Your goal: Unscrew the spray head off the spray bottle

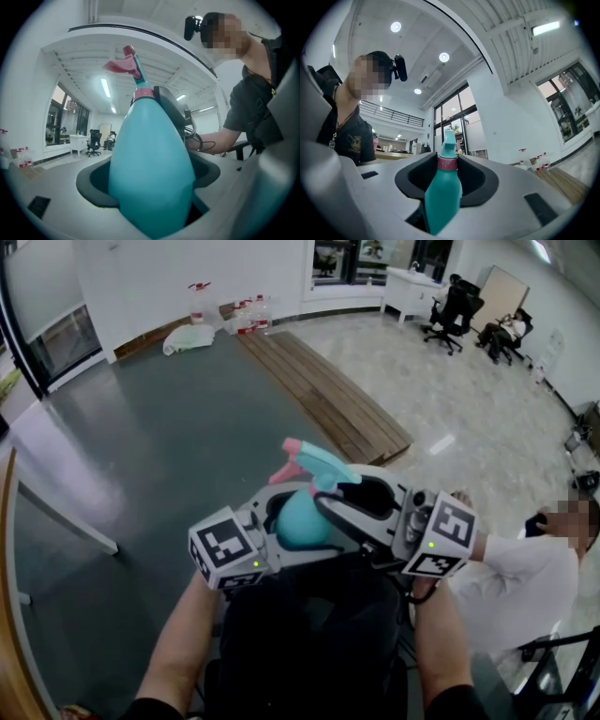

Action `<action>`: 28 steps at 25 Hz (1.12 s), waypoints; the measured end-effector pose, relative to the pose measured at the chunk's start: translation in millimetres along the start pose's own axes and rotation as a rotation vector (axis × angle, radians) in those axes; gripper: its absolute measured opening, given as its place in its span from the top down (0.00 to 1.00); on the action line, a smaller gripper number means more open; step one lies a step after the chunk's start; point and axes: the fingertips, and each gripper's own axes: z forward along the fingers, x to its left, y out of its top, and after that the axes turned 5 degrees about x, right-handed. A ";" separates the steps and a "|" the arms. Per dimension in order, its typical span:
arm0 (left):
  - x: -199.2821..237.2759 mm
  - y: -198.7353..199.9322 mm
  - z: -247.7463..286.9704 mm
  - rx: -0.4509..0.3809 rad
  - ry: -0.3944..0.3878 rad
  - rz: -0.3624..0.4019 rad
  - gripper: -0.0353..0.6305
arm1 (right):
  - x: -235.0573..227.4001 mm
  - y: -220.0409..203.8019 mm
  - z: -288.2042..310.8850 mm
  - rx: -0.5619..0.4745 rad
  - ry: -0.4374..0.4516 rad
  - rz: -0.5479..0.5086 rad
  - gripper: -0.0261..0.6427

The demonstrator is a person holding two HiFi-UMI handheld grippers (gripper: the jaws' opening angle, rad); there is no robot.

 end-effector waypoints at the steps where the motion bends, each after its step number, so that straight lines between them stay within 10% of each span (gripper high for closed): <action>1: 4.7 -1.4 -1.0 -0.005 0.035 -0.004 0.29 | -1.6 -1.6 1.5 0.008 -0.024 -0.001 0.75; 15: 76.3 -20.6 -12.3 0.087 0.553 0.025 0.29 | -42.6 -14.5 13.4 0.068 -0.397 0.077 0.67; 28: 68.0 -21.7 -3.6 0.102 0.518 0.029 0.29 | -46.4 -15.3 12.1 0.085 -0.408 0.092 0.75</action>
